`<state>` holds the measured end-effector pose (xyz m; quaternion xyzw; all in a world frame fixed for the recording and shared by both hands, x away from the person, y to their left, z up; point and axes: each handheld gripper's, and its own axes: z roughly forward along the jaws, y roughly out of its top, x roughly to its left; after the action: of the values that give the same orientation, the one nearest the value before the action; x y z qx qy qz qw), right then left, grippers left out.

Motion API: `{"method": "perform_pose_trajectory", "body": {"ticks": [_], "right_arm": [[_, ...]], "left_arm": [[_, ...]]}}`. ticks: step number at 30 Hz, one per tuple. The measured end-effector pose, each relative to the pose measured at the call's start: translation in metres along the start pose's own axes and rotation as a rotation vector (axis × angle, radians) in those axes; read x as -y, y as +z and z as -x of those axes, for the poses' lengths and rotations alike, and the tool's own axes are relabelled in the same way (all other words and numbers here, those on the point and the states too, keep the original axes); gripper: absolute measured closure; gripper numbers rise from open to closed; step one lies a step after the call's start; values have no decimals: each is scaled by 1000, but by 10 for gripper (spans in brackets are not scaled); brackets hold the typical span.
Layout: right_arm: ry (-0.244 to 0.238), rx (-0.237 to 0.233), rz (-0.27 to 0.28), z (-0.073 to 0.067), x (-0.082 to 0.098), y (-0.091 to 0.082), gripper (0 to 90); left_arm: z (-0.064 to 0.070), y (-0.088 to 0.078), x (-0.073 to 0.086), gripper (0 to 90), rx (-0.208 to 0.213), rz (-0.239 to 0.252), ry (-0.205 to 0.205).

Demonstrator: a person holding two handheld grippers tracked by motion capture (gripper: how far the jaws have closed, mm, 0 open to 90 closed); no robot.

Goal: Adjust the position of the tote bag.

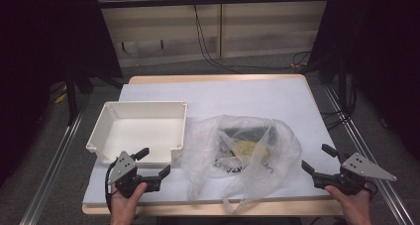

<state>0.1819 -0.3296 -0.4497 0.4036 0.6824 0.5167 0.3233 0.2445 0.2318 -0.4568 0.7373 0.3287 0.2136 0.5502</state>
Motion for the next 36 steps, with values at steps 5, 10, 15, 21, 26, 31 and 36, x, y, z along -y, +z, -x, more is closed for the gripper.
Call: {"method": "perform_pose_trajectory", "body": {"ticks": [5, 10, 15, 21, 26, 31, 36], "right_arm": [[5, -20, -14, 0, -1, 0, 164], [10, -48, -38, -2, -2, 3, 215], [10, -93, -67, -9, -3, 8, 287], [22, -177, -124, -18, -4, 16, 387], [28, -273, -148, -27, -6, 22, 462], [10, -349, -192, -43, -11, 34, 533], [-17, -457, -216, -67, -14, 45, 636]], "left_arm": [[0, 2, 0, 44, -5, -10, 8], [2, 2, 0, 48, 7, -30, 1], [2, 5, 0, 54, 25, -65, -19], [3, 7, -2, 54, 36, -81, -17], [4, 8, -2, 70, 37, -86, -13], [6, 8, -2, 70, 31, -94, -21], [13, 7, -3, 73, 53, -87, -10]]}}
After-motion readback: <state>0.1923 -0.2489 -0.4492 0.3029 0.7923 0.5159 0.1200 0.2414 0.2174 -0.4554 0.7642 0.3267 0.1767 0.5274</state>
